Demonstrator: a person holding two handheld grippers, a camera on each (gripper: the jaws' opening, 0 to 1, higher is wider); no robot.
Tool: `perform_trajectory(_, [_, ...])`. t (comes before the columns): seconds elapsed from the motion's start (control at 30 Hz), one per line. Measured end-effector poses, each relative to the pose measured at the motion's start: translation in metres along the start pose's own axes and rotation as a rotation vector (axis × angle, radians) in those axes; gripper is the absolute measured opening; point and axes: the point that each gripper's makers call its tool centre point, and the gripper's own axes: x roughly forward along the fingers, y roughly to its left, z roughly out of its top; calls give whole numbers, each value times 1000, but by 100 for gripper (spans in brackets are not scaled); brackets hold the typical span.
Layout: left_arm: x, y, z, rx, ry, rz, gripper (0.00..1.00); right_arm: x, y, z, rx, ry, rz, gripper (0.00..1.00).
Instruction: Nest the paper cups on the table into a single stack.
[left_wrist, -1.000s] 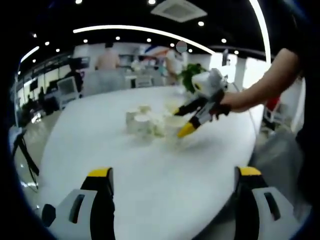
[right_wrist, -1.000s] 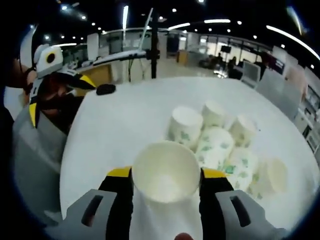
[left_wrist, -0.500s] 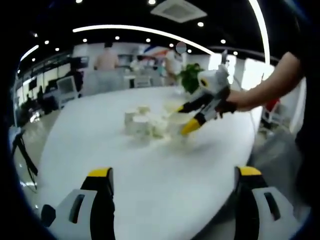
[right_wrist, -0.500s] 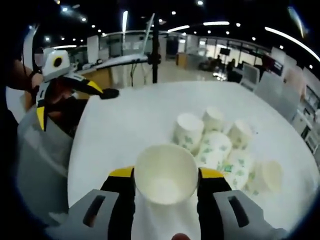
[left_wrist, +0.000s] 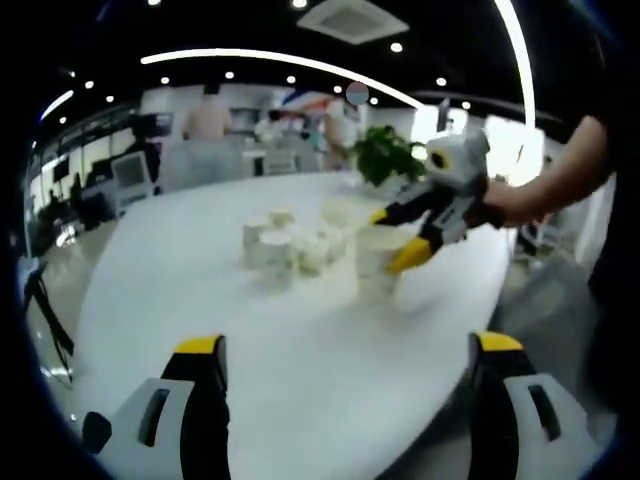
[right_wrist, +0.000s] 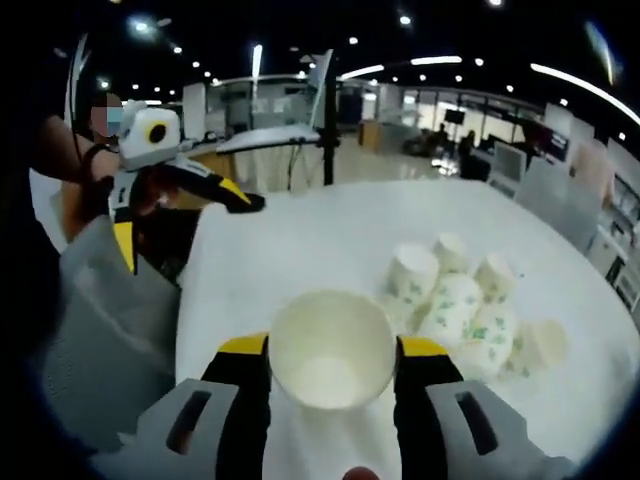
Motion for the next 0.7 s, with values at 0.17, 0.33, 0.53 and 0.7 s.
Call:
perform_trajectory(0.17, [-2,-2,-1,5,7,-11,99,-5,17,-5,-15,-8,17,45])
perform_trajectory(0.33, [-3,-4,-1,0,9,-18,99,-7,29,-12,5,-6,15,45])
perform_trajectory(0.53, [-3,-8,-1,3,6,-23,99,-8,39,-14,7,-4,16,45])
perform_trajectory(0.7, [-2,-11,-2,8,14,-33,99,-9,43,-14,11,-3,16,45])
